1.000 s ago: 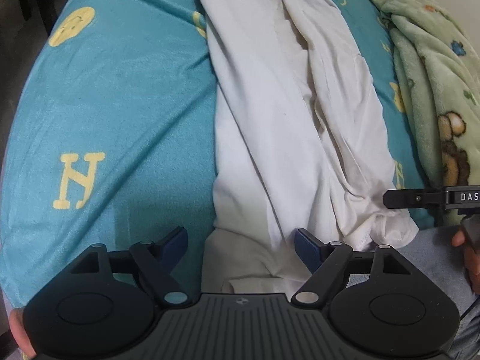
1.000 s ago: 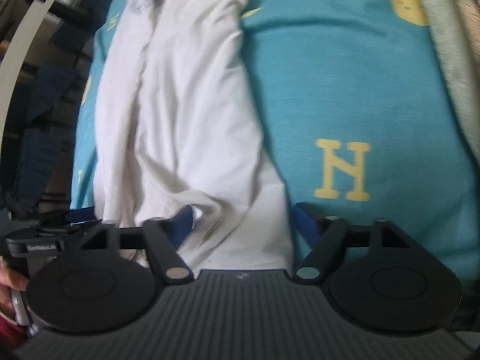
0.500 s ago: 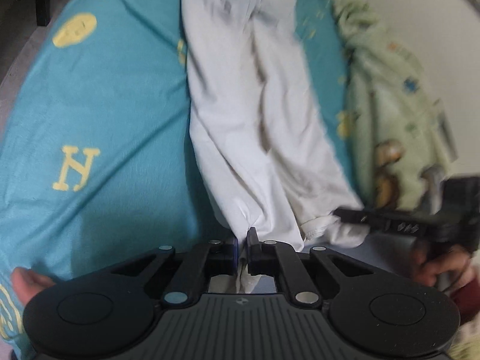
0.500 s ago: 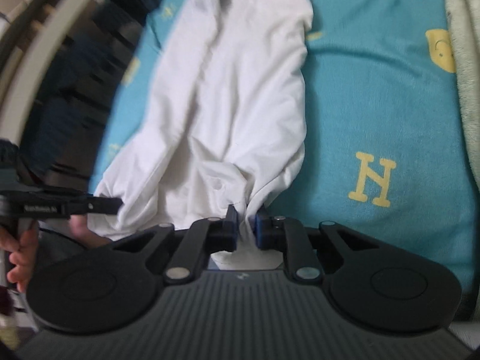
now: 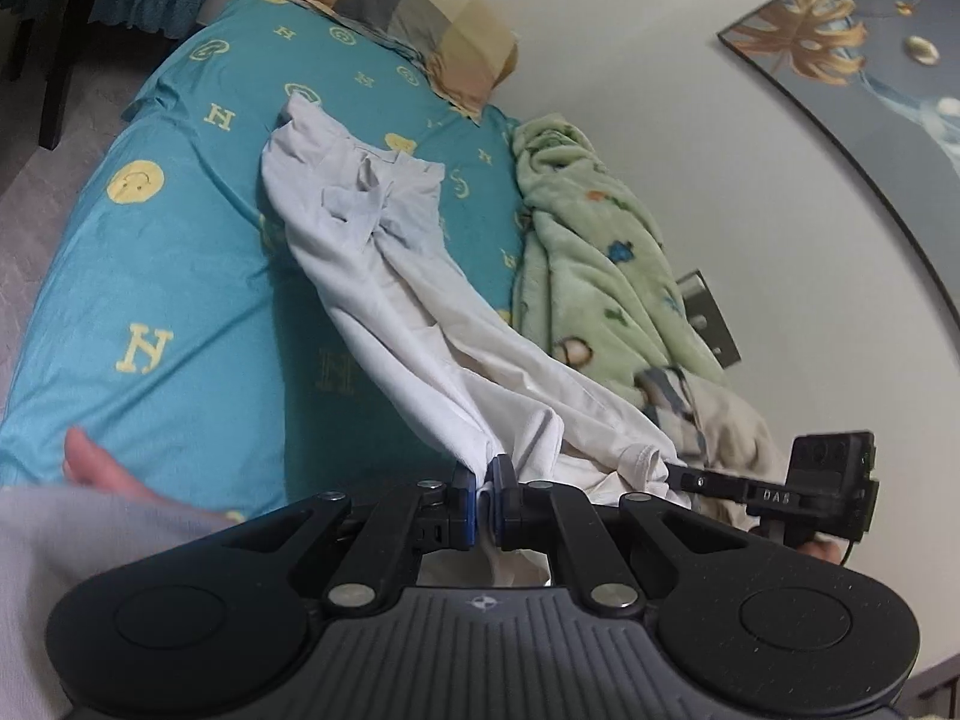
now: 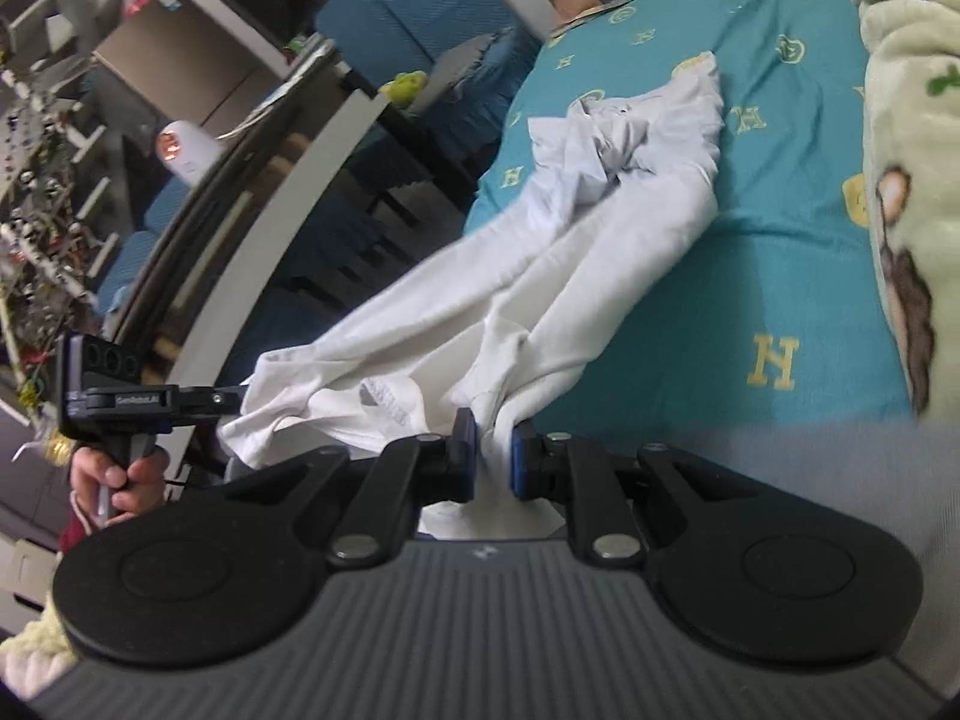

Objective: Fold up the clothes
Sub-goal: 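Grasp the hem with both grippers and fold it up toward the collar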

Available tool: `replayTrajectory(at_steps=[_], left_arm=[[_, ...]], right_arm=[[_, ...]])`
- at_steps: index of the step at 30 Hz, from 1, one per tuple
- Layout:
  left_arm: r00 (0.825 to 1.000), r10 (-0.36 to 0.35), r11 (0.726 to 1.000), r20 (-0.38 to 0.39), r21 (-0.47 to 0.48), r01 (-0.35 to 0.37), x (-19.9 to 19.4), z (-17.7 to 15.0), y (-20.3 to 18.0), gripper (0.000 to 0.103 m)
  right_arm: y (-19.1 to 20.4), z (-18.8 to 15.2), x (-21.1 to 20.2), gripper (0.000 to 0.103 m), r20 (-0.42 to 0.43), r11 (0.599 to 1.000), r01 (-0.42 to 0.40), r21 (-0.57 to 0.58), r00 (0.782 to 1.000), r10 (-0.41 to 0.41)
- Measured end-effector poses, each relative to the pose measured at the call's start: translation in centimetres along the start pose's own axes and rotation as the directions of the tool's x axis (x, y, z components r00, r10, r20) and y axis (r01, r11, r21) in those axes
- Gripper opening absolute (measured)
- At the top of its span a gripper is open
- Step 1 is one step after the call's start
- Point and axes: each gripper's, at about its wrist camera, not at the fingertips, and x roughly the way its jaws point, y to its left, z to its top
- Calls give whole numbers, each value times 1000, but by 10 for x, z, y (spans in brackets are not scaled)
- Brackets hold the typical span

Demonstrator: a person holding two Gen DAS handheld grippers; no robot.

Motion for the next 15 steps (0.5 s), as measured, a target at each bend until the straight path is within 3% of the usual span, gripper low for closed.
replayTrajectory(at_steps=[2, 6, 15], left_arm=[[1000, 1, 1000, 4, 4, -1, -4, -13, -5, 5], [997, 24, 1000, 69, 15, -25, -5, -2, -12, 6], [974, 37, 998, 223, 33, -46, 52, 112, 1, 6]], right_arm=[[-1, -8, -4, 14, 0, 1000, -4, 10, 1000, 4], [1, 9, -1, 14, 68, 1000, 2, -16, 998, -1], [-16, 103, 39, 15, 214, 996, 73, -47, 975, -61]])
